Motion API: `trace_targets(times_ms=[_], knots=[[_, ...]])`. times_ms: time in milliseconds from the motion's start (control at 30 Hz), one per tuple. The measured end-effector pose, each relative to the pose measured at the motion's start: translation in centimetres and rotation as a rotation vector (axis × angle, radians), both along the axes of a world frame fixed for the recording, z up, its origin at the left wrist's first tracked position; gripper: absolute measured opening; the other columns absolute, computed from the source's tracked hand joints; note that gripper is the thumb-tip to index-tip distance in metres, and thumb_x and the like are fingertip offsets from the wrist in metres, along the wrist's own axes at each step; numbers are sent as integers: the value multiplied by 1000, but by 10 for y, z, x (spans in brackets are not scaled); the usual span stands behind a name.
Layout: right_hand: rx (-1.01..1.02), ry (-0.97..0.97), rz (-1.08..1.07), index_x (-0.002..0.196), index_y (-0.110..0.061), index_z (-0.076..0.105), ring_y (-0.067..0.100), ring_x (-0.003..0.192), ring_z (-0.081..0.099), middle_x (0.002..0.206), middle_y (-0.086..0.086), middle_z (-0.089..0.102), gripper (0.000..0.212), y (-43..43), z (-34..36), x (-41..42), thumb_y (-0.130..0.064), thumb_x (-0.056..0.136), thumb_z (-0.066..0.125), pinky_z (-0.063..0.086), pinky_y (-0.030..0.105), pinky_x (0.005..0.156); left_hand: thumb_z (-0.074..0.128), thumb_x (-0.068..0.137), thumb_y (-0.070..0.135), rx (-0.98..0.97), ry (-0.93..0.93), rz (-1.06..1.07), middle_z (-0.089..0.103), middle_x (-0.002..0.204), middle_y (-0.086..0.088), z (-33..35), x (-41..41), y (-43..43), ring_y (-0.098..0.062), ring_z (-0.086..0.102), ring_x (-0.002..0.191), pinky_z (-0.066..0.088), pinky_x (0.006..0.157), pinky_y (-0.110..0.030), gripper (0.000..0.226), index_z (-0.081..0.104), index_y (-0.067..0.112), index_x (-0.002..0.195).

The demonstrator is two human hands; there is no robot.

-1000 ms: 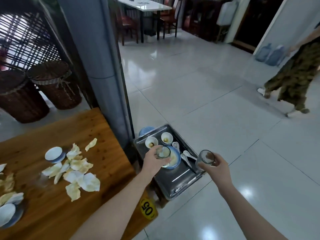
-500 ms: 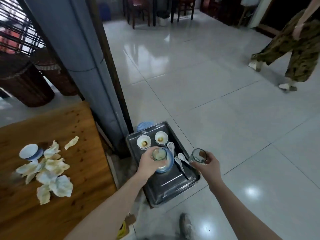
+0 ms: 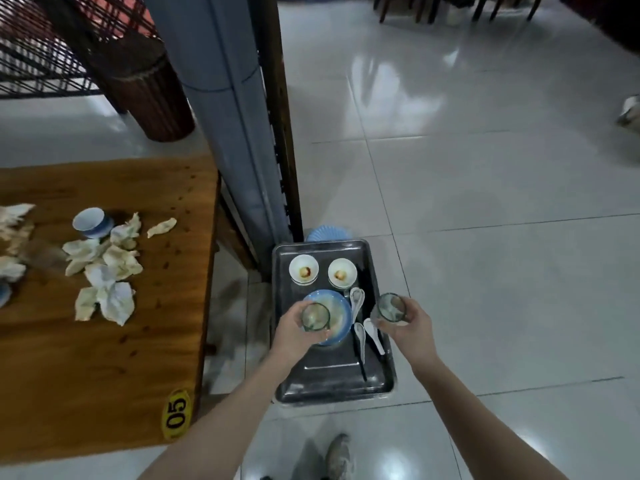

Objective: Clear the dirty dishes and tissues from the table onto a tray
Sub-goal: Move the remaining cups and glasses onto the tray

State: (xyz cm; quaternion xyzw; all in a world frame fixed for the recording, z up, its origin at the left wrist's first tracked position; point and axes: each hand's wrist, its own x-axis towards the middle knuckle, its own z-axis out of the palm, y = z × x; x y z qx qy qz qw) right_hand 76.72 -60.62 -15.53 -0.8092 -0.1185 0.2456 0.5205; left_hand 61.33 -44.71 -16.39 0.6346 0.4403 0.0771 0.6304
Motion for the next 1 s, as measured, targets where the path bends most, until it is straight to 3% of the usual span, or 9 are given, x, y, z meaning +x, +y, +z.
trace_targets(times_ms=[167,333,500,633,700,767,900,1000], knots=[[-94,7,91,97,-18,64,6,78,63,86,-7,67,41,-12,-47,-10,-10,63,85,48,15,65,85,61,-5,-9,21,20,65,101,3,-34,2,-12,-5,61,87,51,68,-11,57,58,27,99],[-158,25,92,97,-20,63,9,80,64,86,-9,67,47,-29,-94,-21,-4,60,85,49,20,66,83,62,-9,-47,18,-15,64,104,-8,-78,0,-29,-18,62,92,54,84,-31,55,58,18,103],[-179,34,71,98,-19,64,12,82,64,88,-5,68,49,-45,-142,-37,0,57,84,51,24,70,84,62,-6,-13,8,-60,63,100,3,-121,-7,-41,-10,61,92,51,80,-17,54,59,25,98],[-178,83,46,107,-12,63,19,88,64,96,3,68,54,-51,-182,-56,0,59,84,53,33,79,85,61,-4,3,14,-49,66,101,0,-158,-19,-51,-15,62,95,52,85,-27,55,60,20,103],[-183,93,27,109,-12,61,17,89,63,98,2,66,55,-55,-202,-66,-2,60,85,51,27,79,85,61,-5,-11,23,-47,66,97,0,-178,-25,-59,-17,63,93,53,85,-31,54,60,22,102],[-176,92,3,108,-15,60,12,87,63,95,-3,65,55,-58,-220,-75,-4,61,86,48,20,76,84,63,-4,-19,27,-60,65,96,1,-198,-30,-66,-16,63,91,53,82,-25,54,59,27,99],[-151,124,-44,108,-14,60,15,91,64,97,-2,67,51,-59,-250,-83,-6,64,85,52,30,82,84,63,-4,-22,10,-79,65,99,-2,-228,-32,-75,-13,62,90,51,79,-18,56,58,31,98],[-163,130,-54,108,-14,61,13,91,64,95,-6,67,48,-58,-265,-84,-10,66,84,49,23,78,83,63,-6,-12,2,-79,65,96,1,-243,-30,-77,-11,62,88,49,75,-13,57,57,32,96]])
